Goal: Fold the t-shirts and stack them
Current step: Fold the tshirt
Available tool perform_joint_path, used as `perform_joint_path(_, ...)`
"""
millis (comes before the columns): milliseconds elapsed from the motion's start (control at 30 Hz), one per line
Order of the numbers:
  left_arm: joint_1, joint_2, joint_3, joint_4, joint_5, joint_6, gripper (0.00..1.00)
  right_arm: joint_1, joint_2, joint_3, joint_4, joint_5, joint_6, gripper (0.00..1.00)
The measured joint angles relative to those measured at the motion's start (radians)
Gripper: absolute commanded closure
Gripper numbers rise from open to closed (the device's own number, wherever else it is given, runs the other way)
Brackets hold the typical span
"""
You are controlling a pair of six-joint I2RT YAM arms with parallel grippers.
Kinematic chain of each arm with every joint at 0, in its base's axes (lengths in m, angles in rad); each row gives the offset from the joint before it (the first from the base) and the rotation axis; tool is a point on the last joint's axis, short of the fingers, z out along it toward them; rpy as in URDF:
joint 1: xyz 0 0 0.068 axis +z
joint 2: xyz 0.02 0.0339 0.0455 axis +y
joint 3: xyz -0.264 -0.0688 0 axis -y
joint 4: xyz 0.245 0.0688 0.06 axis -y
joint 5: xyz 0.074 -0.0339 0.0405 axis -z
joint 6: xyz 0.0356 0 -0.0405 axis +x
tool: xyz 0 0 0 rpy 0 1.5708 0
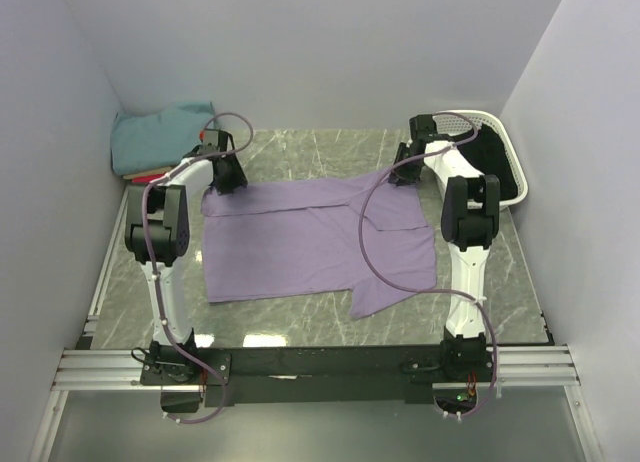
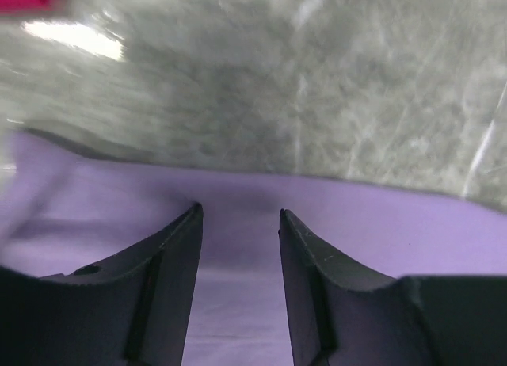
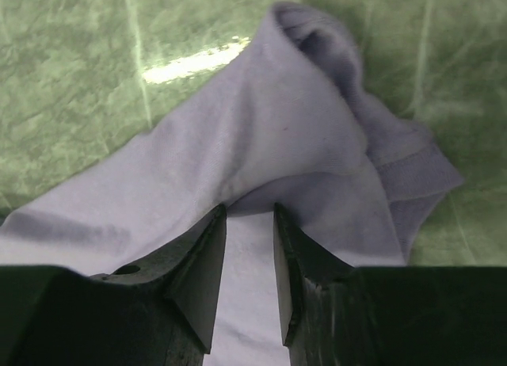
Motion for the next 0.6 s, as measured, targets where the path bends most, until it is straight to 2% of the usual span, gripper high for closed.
perform_joint_path(200, 0.000, 0.018, 0.060, -0.089, -0.086, 0.023, 0.50, -0.017, 0.001, 0.000, -0.014, 0.046, 0.035, 0.75)
perform_joint_path(600, -0.002, 0.052, 0.109, -0.151, -0.168, 0.073, 0.48, -0.073, 0.039, 0.081, -0.087, 0.147, 0.073, 0.72)
